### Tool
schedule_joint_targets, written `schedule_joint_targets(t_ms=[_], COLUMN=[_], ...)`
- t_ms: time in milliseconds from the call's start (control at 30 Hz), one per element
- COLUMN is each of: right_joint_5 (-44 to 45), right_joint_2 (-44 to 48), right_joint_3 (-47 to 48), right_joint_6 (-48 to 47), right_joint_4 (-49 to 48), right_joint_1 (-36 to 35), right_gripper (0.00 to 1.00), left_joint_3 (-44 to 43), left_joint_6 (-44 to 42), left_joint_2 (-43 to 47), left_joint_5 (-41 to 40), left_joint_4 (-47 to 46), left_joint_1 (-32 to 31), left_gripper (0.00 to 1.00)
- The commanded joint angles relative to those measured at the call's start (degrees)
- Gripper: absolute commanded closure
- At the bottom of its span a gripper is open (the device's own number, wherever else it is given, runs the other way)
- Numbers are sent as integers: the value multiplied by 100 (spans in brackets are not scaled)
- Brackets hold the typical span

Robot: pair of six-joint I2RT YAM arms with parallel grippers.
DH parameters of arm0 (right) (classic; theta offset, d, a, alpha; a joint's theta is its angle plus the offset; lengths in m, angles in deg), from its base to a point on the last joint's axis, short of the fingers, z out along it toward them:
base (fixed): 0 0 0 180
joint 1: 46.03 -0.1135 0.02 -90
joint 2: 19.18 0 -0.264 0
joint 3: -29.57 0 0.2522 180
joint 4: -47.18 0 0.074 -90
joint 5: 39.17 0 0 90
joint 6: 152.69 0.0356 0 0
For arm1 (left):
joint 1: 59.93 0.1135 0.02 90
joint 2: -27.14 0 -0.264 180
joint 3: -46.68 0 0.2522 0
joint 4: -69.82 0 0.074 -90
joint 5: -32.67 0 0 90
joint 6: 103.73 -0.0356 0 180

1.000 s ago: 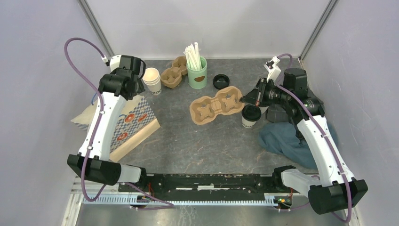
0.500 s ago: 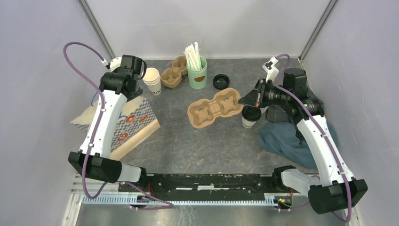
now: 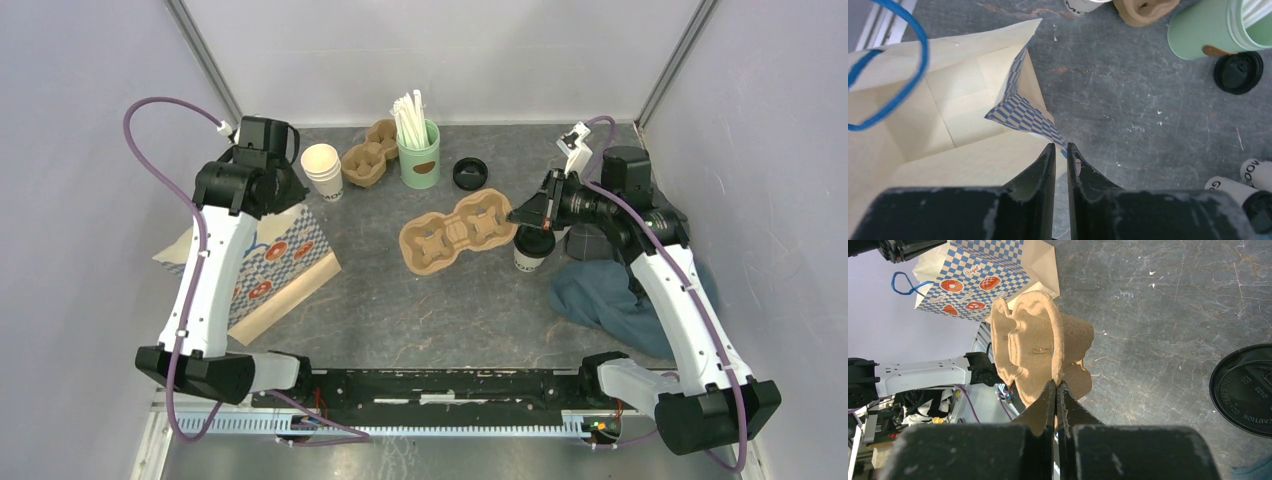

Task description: Pack the takeout coffee

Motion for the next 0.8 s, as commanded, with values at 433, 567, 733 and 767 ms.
schedule_joint_targets(t_ms=[433, 567, 733, 767], right_joint_5=[326, 348, 292, 296], right_joint_2=[390, 457, 439, 443], right_joint_3=[-187, -205, -165, -126], right_joint_6=[-23, 44, 48, 20], right_joint_4=[-83, -116, -87, -72], right_joint_1=[-7, -11, -12, -12], right_gripper=[100, 100, 100, 100], left_joint_3=[464, 437, 210, 210], left_joint_6=[-242, -213, -48, -28], left_joint_2=[397, 123, -177, -171], left_joint_5=[-785, -492, -262, -204], left_joint_4=[-308, -470, -334, -345], left_joint_1=[-24, -24, -24, -24], left_gripper=[36, 36, 47, 52])
